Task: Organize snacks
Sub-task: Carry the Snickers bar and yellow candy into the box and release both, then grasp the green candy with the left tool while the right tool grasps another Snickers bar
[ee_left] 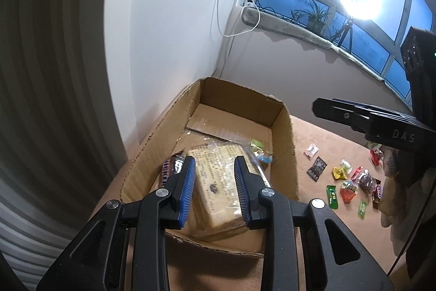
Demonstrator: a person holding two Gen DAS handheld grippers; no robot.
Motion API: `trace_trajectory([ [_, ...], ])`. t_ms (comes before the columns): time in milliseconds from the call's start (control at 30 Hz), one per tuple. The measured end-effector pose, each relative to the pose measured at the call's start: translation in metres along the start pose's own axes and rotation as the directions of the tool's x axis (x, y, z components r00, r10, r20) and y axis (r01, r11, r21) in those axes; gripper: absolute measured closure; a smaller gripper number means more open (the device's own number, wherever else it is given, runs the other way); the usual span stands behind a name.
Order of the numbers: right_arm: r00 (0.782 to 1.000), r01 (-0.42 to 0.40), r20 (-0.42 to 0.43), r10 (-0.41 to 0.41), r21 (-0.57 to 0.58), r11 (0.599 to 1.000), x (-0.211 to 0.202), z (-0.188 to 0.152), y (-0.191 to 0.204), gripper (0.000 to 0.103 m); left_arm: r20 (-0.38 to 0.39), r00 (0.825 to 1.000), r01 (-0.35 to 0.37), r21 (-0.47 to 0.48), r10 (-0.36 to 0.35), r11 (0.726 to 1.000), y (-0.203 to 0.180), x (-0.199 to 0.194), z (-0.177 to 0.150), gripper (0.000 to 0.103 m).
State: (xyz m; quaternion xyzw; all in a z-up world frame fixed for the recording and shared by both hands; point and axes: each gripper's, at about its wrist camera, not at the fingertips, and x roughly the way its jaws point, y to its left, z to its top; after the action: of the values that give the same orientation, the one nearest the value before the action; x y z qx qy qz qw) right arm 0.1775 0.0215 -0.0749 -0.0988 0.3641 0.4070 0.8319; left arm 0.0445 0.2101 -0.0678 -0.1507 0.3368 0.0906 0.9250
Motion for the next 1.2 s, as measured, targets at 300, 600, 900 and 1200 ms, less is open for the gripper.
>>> trace_trajectory([
  [300, 0.995, 0.075, 0.060, -0.077, 0.038, 0.996, -0.053, -0.018, -0.037, 0.037, 0.010, 0.998, 0.066, 0.070, -0.067, 0.995, -0.036, -0.007, -0.008, 0.075],
  [600, 0.971, 0.208, 0.105, -0.215, 0.074, 0.975, -0.109, -0.054, -0.090, 0.037, -0.003, 0.984, 0.178, 0.142, -0.180, 0.974, -0.084, -0.005, -0.023, 0.064],
  [900, 0.940, 0.330, 0.051, -0.339, 0.128, 0.935, -0.149, -0.101, -0.150, 0.026, -0.072, 0.966, 0.258, 0.158, -0.249, 0.953, -0.131, 0.015, -0.038, 0.064],
  [1200, 0.925, 0.379, -0.055, -0.376, 0.223, 0.898, -0.156, -0.147, -0.200, 0.026, -0.145, 0.954, 0.286, 0.164, -0.264, 0.944, -0.159, 0.039, -0.051, 0.064],
])
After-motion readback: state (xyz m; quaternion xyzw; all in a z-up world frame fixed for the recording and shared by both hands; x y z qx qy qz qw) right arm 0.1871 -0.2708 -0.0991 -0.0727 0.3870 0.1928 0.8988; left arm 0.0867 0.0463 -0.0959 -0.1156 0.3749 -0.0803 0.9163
